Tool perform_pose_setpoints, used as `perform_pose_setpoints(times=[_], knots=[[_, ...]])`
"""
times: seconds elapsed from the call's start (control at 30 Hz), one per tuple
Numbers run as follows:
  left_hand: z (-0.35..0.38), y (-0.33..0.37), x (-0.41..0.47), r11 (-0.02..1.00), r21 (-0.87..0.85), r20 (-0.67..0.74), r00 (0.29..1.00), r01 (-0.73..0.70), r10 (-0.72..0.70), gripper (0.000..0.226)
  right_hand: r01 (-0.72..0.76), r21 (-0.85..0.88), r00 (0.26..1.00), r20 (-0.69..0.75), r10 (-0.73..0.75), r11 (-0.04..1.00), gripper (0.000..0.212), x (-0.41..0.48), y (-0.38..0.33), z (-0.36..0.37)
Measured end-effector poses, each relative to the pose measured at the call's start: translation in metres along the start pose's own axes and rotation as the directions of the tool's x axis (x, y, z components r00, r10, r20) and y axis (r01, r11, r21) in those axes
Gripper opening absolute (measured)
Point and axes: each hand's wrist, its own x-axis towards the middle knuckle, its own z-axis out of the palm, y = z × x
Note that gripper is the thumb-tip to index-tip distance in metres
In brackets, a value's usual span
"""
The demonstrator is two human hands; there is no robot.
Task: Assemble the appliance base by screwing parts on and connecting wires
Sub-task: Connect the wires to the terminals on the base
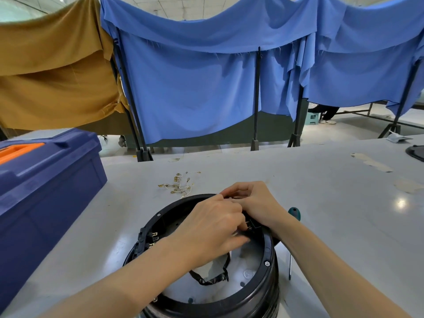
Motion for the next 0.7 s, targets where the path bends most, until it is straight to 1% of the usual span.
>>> perform_pose_setpoints(times=[0.07,0.1,0.17,0.23,0.3,0.4,0.43,0.5,0.57,0.63,0.7], knots=[[-0.001,-0.008,-0.006,0.99,-0.102,0.048,0.995,0.092,-0.088,0.027,-0.028,-0.012,1.0,0.008,0.028,1.0,0.017,-0.001,-0.001,-0.002],[-0.003,-0.012,-0.01,0.979,-0.155,0.048,0.991,0.13,-0.124,0.029,-0.043,-0.013,0.999,0.011,0.043,0.999,0.017,-0.001,-0.001,-0.002],[-0.008,-0.021,-0.015,0.947,-0.255,0.0,0.979,0.196,-0.202,0.024,-0.063,-0.019,0.998,0.015,0.063,0.998,0.017,-0.001,-0.003,-0.003],[-0.014,-0.034,-0.021,0.897,-0.334,-0.062,0.943,0.29,-0.327,0.019,-0.078,-0.039,0.997,0.017,0.078,0.996,0.018,-0.001,-0.004,-0.004],[-0.018,-0.053,-0.028,0.836,-0.351,-0.127,0.863,0.423,-0.49,0.017,-0.088,-0.076,0.996,0.021,0.09,0.993,0.02,-0.001,-0.007,-0.006],[-0.021,-0.086,-0.041,0.714,-0.31,-0.206,0.688,0.628,-0.696,0.012,-0.106,-0.151,0.994,0.01,0.109,0.983,0.026,-0.001,-0.011,-0.015],[-0.019,-0.096,-0.045,0.671,-0.306,-0.203,0.643,0.675,-0.739,0.011,-0.116,-0.162,0.993,0.006,0.118,0.98,0.028,-0.001,-0.012,-0.018],[-0.011,-0.113,-0.051,0.594,-0.285,-0.128,0.585,0.752,-0.801,0.013,-0.151,-0.161,0.988,0.015,0.156,0.975,0.03,-0.001,-0.014,-0.021],[0.002,-0.124,-0.055,0.555,-0.244,-0.019,0.568,0.795,-0.823,0.011,-0.186,-0.157,0.981,0.031,0.193,0.97,0.031,-0.001,-0.015,-0.022],[0.017,-0.131,-0.057,0.557,-0.207,0.055,0.578,0.804,-0.814,0.009,-0.192,-0.165,0.98,0.022,0.198,0.967,0.032,-0.001,-0.015,-0.02],[0.031,-0.137,-0.053,0.581,-0.163,0.081,0.598,0.797,-0.797,0.015,-0.193,-0.161,0.981,0.004,0.196,0.968,0.032,0.0,-0.014,-0.018]])
